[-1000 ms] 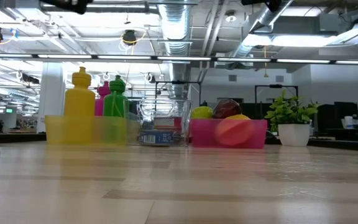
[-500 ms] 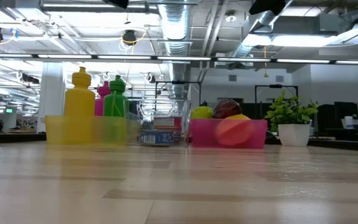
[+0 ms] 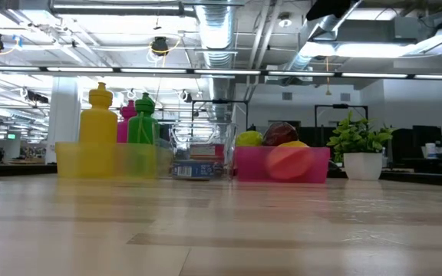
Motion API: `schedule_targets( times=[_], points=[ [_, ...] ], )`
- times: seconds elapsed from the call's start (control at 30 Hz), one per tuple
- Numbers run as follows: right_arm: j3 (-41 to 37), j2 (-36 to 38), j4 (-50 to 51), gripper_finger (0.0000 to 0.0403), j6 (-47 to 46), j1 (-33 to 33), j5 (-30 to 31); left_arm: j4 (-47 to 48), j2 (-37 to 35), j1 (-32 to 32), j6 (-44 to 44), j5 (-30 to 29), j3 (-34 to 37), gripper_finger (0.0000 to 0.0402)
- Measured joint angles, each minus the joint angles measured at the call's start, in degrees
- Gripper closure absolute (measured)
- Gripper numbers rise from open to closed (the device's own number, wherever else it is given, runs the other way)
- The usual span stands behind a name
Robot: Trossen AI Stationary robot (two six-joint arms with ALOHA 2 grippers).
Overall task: Pick & Place Food Item
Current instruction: Put the red apple into the pink bin
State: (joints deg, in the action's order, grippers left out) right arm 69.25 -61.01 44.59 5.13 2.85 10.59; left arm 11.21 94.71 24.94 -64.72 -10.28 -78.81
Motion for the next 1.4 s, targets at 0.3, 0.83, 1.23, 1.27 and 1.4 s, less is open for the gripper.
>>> schedule_targets(
  times=[0.3,0.83,1.23,1.27,1.4],
  points=[
    [0.0,0.0,0.0,0.0395,0.0,1.4,0.0,23.1,-0.2,2.0,-1.1,3.2,0.0,0.0023],
    [0.0,0.0,0.0,0.0395,-2.1,3.4,0.0,44.2,-0.1,5.4,16.7,0.9,0.1,0.0023],
    [0.0,-0.1,0.0,0.0395,-2.1,3.4,0.0,44.3,-0.1,9.9,23.8,-5.0,1.0,0.0023],
    [0.0,-0.1,0.0,0.0395,-2.1,3.4,0.0,44.3,-0.1,10.1,23.8,-5.0,1.2,0.0023],
    [0.0,-0.1,0.0,0.0395,-2.1,3.4,0.0,42.8,-0.1,10.8,23.8,-4.6,3.5,0.0023]
  ],
)
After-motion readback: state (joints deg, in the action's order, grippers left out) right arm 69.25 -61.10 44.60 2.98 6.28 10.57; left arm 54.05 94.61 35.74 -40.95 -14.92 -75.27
